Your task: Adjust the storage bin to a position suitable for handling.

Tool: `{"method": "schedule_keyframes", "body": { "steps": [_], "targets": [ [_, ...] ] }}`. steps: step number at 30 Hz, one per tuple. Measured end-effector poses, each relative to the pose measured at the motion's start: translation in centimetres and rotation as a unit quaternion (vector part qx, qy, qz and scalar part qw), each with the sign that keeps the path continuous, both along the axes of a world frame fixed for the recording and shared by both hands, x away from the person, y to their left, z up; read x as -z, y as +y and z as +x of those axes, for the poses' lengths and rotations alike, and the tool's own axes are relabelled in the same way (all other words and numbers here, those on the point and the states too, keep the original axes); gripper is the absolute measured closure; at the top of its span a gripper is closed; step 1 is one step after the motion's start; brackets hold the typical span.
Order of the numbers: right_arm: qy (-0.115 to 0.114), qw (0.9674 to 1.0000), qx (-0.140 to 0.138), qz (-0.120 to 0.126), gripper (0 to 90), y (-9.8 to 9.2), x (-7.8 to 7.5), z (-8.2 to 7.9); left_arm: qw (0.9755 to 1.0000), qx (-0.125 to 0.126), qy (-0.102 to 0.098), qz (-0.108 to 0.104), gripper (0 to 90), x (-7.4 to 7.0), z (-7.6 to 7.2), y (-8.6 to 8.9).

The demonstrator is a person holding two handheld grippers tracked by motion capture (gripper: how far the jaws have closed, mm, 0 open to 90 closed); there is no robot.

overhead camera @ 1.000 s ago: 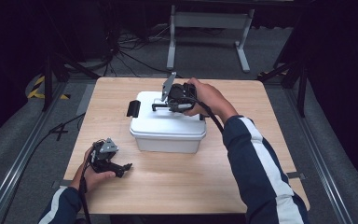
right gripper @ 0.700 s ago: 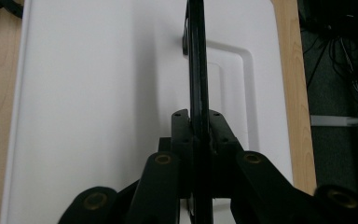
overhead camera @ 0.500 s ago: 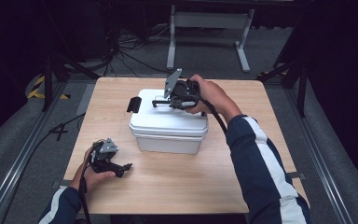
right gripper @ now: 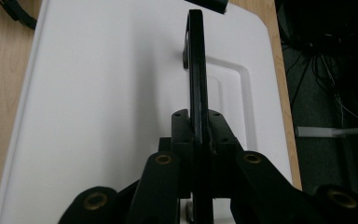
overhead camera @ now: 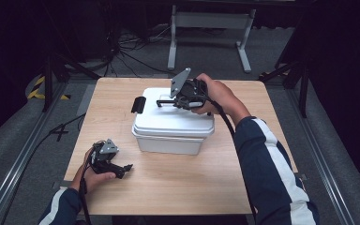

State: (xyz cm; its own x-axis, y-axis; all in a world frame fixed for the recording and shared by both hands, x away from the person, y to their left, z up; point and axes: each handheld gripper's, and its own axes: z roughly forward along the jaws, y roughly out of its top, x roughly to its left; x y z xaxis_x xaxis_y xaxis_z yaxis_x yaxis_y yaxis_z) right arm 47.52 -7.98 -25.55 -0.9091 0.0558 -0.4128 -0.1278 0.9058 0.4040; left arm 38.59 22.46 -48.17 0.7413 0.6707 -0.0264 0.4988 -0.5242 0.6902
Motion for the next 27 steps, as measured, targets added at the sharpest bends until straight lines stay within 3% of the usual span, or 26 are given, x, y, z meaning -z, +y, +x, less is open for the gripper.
{"method": "schedule_keyframes", "body": {
  "steps": [17,27],
  "targets": [
    [-0.019,0.9996,0.011,0.018,84.3,-3.5,-1.4,-1.3,1.0,0.0,-0.004,0.002,3.1,0.0,0.0,0.0],
    [-0.022,0.9986,0.033,0.034,84.2,-7.0,-1.8,-2.3,1.0,0.0,-0.003,0.001,3.1,0.0,0.0,0.0]
  ]
}}
